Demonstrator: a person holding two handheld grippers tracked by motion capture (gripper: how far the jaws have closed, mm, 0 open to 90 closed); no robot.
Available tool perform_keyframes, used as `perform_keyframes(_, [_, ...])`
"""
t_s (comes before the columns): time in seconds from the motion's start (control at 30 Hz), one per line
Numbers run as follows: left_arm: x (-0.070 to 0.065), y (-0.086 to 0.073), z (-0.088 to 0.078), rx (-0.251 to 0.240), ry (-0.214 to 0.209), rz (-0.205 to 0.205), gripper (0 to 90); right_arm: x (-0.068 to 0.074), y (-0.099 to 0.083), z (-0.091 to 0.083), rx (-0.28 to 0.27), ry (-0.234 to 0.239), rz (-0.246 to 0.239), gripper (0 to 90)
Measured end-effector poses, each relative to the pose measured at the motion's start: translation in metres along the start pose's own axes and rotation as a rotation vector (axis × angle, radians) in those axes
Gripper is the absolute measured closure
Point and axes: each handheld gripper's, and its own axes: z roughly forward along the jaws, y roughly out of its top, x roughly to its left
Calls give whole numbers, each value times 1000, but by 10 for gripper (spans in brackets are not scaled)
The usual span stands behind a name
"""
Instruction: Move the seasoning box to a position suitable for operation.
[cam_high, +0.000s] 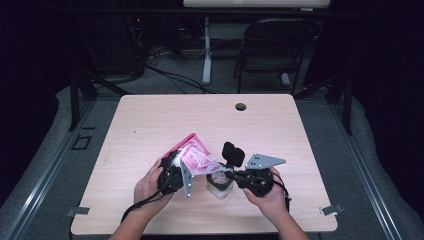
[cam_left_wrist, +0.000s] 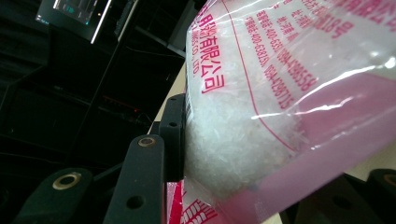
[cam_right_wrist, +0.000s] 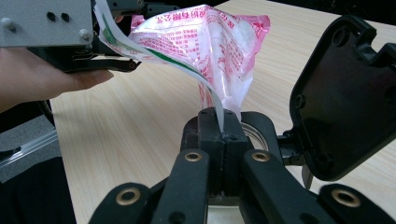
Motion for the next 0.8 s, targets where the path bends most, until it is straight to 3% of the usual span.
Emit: perform_keyframes(0.8, [4, 5, -2, -12, 14, 9, 661, -6, -3, 0, 12, 5, 27, 900])
